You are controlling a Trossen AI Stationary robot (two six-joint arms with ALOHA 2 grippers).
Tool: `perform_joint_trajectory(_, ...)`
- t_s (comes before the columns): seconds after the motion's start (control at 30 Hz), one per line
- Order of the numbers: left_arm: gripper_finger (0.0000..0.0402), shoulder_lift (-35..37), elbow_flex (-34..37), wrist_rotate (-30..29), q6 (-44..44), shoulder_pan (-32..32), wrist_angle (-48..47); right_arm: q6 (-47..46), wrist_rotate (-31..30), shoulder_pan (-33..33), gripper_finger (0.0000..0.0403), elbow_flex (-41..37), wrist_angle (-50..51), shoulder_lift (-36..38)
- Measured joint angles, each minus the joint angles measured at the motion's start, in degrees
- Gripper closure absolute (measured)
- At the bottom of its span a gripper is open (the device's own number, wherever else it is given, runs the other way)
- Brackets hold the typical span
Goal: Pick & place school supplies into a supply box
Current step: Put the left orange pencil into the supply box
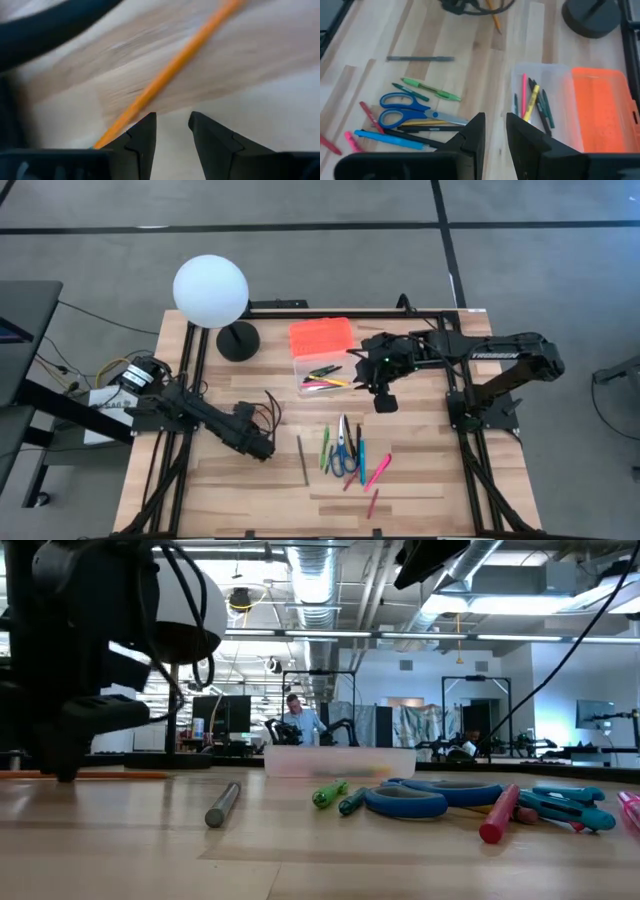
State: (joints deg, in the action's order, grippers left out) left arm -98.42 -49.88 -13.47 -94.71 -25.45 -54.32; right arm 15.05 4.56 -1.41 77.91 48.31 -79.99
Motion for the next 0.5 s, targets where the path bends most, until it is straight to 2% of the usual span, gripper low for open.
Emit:
perform_joint_trajectory(0.1,0.0276,-0.2,-2.0,-1.5,6.9,-1.0,0.6,0.0,0.0,-1.1,0.0331,0.0,0.0,0.0)
perform_joint_trajectory(0.17,0.0276,-0.2,-4.0,-3.9,7.0,-1.4,-0.4,0.0,0.1,-1.7,0.0331,0.0,0.0,0.0)
perform_joint_trajectory(0.33,0.0276,-0.2,-6.4,-11.0,-4.7,-0.3,-10.5,0.2,0.1,-2.4,0.0331,0.0,0.0,0.0)
perform_joint_trajectory(0.5,0.0276,-0.2,-3.8,-7.9,-10.5,4.2,-9.5,0.5,0.1,-2.9,0.0331,0.0,-0.7,0.0)
